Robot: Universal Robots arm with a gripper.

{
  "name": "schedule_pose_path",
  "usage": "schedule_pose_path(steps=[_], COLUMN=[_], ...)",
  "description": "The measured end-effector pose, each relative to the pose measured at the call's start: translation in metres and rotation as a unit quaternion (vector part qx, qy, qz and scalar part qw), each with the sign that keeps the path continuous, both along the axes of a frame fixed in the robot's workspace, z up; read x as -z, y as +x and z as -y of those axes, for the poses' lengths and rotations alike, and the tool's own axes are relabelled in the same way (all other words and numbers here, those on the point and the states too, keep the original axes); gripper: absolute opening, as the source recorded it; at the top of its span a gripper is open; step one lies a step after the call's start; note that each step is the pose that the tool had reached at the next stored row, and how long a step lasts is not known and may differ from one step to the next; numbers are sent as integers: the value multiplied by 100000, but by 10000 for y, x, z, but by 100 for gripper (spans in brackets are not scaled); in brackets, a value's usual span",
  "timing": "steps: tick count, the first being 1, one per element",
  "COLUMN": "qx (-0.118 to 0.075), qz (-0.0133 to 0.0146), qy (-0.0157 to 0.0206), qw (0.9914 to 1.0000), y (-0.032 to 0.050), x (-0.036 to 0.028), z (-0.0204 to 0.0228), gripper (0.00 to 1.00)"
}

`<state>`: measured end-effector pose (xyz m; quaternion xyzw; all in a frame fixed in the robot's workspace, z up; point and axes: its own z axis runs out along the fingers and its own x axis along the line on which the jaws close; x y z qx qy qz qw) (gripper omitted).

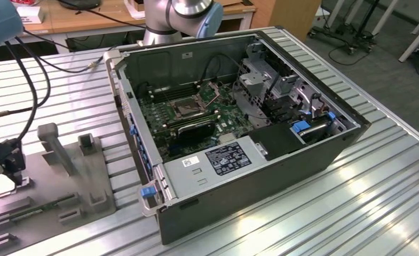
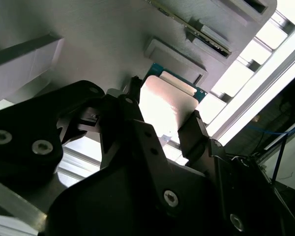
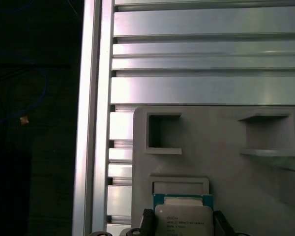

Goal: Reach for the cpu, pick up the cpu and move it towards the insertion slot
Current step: 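Pick up the cpu and move it towards the insertion slot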

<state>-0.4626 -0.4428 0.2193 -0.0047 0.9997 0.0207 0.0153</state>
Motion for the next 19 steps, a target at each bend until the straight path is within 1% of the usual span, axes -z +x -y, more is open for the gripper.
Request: schedule_pose_path(steps=[3,5,19], qx=[-1,1,-4], qz=[16,3,11], qy=[16,91,90], qw=[100000,100000,100000], y=[0,0,-3], x=[-8,-10,-45], z=[0,0,0], gripper=[55,55,55])
